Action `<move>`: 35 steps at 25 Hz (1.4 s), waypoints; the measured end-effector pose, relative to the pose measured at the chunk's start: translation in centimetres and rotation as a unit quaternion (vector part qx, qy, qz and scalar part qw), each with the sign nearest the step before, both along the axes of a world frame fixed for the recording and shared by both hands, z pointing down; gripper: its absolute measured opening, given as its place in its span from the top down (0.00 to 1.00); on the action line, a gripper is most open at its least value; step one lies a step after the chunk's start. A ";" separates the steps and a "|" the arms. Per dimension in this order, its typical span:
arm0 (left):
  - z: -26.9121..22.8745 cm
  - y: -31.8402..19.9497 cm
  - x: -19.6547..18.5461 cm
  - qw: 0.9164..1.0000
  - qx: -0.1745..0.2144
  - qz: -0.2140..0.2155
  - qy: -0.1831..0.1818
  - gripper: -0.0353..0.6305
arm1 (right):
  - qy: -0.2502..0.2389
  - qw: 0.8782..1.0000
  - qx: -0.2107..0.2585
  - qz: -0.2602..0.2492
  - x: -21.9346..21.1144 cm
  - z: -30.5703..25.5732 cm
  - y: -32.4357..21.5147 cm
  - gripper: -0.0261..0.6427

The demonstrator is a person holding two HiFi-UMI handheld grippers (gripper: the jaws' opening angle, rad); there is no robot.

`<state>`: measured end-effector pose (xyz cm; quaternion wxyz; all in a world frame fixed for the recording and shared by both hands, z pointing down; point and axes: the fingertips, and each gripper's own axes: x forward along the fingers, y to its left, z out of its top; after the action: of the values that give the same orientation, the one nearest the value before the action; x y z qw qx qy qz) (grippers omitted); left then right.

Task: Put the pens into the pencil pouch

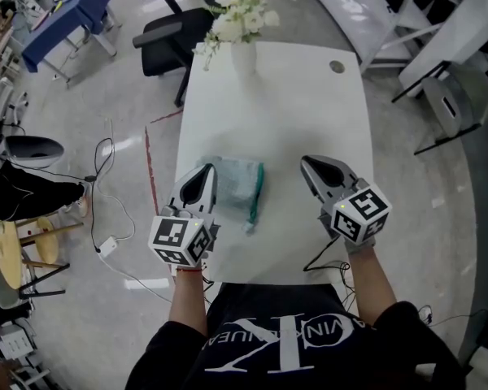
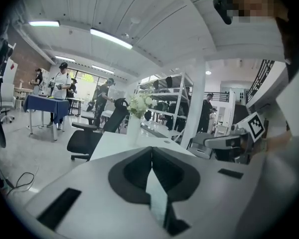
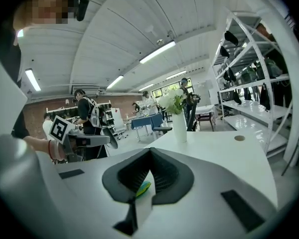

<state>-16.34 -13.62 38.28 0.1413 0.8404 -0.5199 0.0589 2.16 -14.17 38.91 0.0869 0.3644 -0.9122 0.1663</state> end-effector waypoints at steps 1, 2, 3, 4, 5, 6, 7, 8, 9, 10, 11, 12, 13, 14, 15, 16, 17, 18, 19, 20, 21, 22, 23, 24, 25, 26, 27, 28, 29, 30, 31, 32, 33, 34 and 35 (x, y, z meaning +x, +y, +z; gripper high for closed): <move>-0.5 -0.1 -0.2 1.000 0.006 -0.003 0.001 0.94 | -0.003 1.000 0.008 0.003 0.1 -0.6 -0.1 0.95; -1.0 -0.1 -0.4 1.000 0.012 -0.008 0.002 0.94 | -0.006 1.000 0.017 0.006 0.1 -1.2 -0.2 0.95; -1.4 -0.2 -0.7 1.000 0.018 -0.012 0.001 0.94 | -0.008 1.000 0.025 0.009 0.2 -1.7 -0.3 0.95; -1.9 -0.3 -0.9 1.000 0.024 -0.016 -0.002 0.94 | -0.010 0.999 0.034 0.011 0.3 -2.2 -0.4 0.95; -2.3 -0.3 -1.2 0.999 0.030 -0.020 -0.005 0.94 | -0.011 0.999 0.042 0.012 0.3 -2.7 -0.5 0.95; -2.6 -0.4 -1.4 0.999 0.036 -0.024 -0.010 0.94 | -0.011 0.999 0.051 0.012 0.3 -3.1 -0.6 0.95; -3.1 -0.5 -1.6 0.999 0.043 -0.028 -0.015 0.94 | -0.011 0.998 0.060 0.013 0.4 -3.4 -0.7 0.95; -3.5 -0.5 -1.8 0.998 0.050 -0.032 -0.019 0.94 | -0.012 0.998 0.067 0.013 0.4 -3.7 -0.7 0.95; -4.0 -0.5 -2.0 0.997 0.056 -0.038 -0.023 0.94 | -0.013 0.997 0.072 0.013 0.4 -4.0 -0.8 0.95; -4.5 -0.5 -2.2 0.997 0.062 -0.043 -0.025 0.94 | -0.015 0.997 0.076 0.015 0.5 -4.3 -0.7 0.95; -4.9 -0.5 -2.4 0.996 0.067 -0.047 -0.026 0.94 | -0.016 0.997 0.078 0.018 0.5 -4.5 -0.7 0.95; -5.3 -0.4 -2.5 0.996 0.073 -0.050 -0.026 0.94 | -0.018 0.996 0.080 0.020 0.6 -4.7 -0.6 0.95; -5.6 -0.4 -2.6 0.995 0.079 -0.052 -0.027 0.94 | -0.019 0.996 0.082 0.022 0.6 -4.8 -0.5 0.95; -5.9 -0.4 -2.6 0.995 0.084 -0.052 -0.027 0.94 | -0.020 0.996 0.084 0.022 0.7 -4.9 -0.5 0.95; -6.1 -0.4 -2.6 0.994 0.088 -0.052 -0.028 0.94 | -0.019 0.996 0.088 0.021 0.7 -5.1 -0.5 0.95; -6.4 -0.3 -2.6 0.994 0.092 -0.053 -0.028 0.94 | -0.019 0.996 0.091 0.020 0.7 -5.2 -0.4 0.95; -6.6 -0.3 -2.6 0.994 0.095 -0.055 -0.029 0.94 | -0.018 0.995 0.094 0.019 0.7 -5.4 -0.4 0.95; -6.8 -0.2 -2.6 0.993 0.099 -0.057 -0.029 0.94 | -0.019 0.995 0.096 0.020 0.7 -5.6 -0.3 0.95; -7.0 -0.1 -2.7 0.993 0.102 -0.060 -0.030 0.94 | -0.021 0.995 0.098 0.020 0.8 -5.7 -0.3 0.95; -7.1 -0.1 -2.7 0.992 0.106 -0.062 -0.031 0.94 | -0.022 0.994 0.100 0.021 0.9 -5.9 -0.3 0.95; -7.3 -0.1 -2.7 0.991 0.109 -0.064 -0.033 0.94 | -0.023 0.994 0.102 0.023 1.0 -5.9 -0.3 0.95; -7.4 -0.1 -2.8 0.991 0.113 -0.066 -0.035 0.94 | -0.024 0.994 0.103 0.024 1.1 -6.0 -0.3 0.95; -7.5 -0.1 -2.8 0.990 0.117 -0.069 -0.036 0.94 | -0.025 0.994 0.105 0.024 1.1 -6.0 -0.3 0.95; -7.6 -0.1 -2.9 0.990 0.119 -0.072 -0.037 0.94 | -0.026 0.994 0.106 0.025 1.2 -6.0 -0.3 0.95; -7.7 -0.1 -2.9 0.989 0.122 -0.074 -0.038 0.94 | -0.027 0.993 0.107 0.026 1.2 -6.1 -0.2 0.95; -7.7 0.0 -2.9 0.989 0.125 -0.075 -0.038 0.94 | -0.029 0.993 0.109 0.026 1.3 -6.1 -0.2 0.95; -7.9 0.0 -2.9 0.988 0.128 -0.075 -0.039 0.94 | -0.030 0.993 0.111 0.027 1.3 -6.1 -0.2 0.95; -8.0 0.1 -2.9 0.988 0.130 -0.076 -0.038 0.94 | -0.031 0.993 0.112 0.027 1.3 -6.2 -0.1 0.95; -8.2 0.1 -2.9 0.987 0.132 -0.077 -0.038 0.94 | -0.032 0.993 0.113 0.028 1.3 -6.2 -0.1 0.95; -8.3 0.1 -2.9 0.987 0.134 -0.079 -0.039 0.94 | -0.033 0.993 0.113 0.029 1.3 -6.2 -0.1 0.95; -8.4 0.2 -3.0 0.986 0.137 -0.081 -0.040 0.94 | -0.033 0.993 0.113 0.030 1.4 -6.2 -0.1 0.95; -8.5 0.2 -3.0 0.986 0.140 -0.083 -0.042 0.94 | -0.033 0.993 0.113 0.031 1.4 -6.2 -0.1 0.95; -8.7 0.3 -3.1 0.985 0.143 -0.086 -0.044 0.94 | -0.033 0.993 0.113 0.032 1.5 -6.2 -0.1 0.95; -8.8 0.3 -3.1 0.984 0.146 -0.088 -0.046 0.94 | -0.033 0.993 0.113 0.032 1.5 -6.2 0.0 0.95; -8.9 0.4 -3.2 0.984 0.146 -0.089 -0.046 0.94 | -0.033 0.993 0.112 0.033 1.5 -6.2 0.0 0.95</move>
<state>-19.53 -13.25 29.40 -0.0029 0.7987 -0.6017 0.0082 3.66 -14.17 32.69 0.0097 0.3960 -0.9149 0.0775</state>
